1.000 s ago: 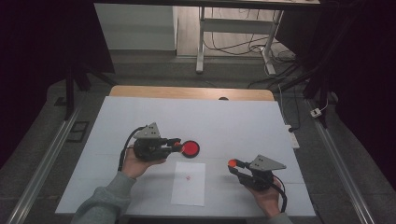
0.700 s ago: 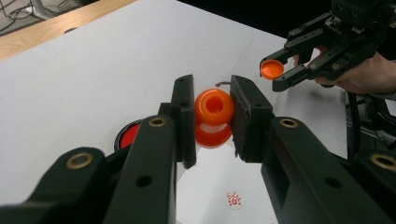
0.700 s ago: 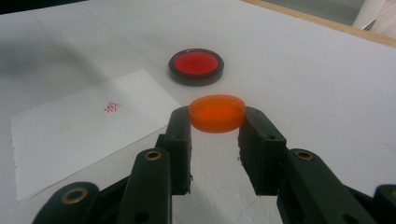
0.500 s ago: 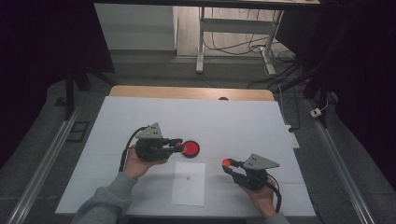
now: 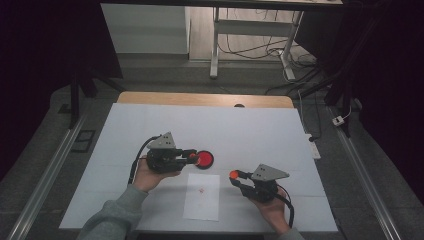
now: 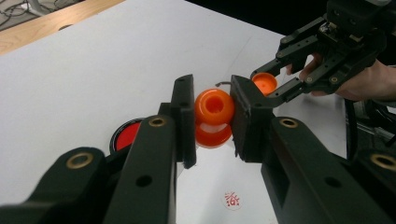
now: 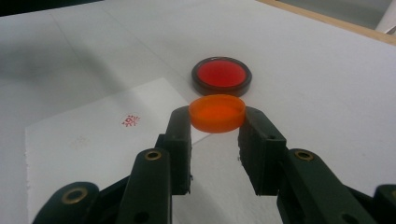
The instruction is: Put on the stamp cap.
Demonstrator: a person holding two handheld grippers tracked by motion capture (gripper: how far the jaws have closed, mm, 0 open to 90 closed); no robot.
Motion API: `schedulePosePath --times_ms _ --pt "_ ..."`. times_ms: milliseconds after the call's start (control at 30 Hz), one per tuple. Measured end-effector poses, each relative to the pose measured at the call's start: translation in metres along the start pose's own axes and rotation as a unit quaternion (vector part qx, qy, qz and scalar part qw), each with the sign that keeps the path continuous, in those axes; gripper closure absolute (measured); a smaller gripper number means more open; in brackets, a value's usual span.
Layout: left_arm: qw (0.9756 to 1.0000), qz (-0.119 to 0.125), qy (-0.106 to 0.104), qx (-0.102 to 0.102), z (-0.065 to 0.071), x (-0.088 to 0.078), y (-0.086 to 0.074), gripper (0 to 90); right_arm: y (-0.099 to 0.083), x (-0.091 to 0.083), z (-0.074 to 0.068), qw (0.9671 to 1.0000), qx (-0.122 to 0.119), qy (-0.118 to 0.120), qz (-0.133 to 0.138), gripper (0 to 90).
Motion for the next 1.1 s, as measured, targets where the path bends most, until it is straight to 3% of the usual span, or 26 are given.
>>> schedulePosePath --times_ms 1100 --pt "0.9999 -0.012 -0.006 0.002 0.001 0.005 -0.003 72.2 0.014 0.031 -0.022 0.9995 -0.019 0.025 -0.001 64.6"
Point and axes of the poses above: each handheld gripper's, and its own axes: x roughly forward along the jaws, y roughly out of its top, z roughly to its right, the point moved 6 cm from there along x, roughly forward along the jaws, and after that the axes turned 6 degrees about x, right-handed, at the moved point
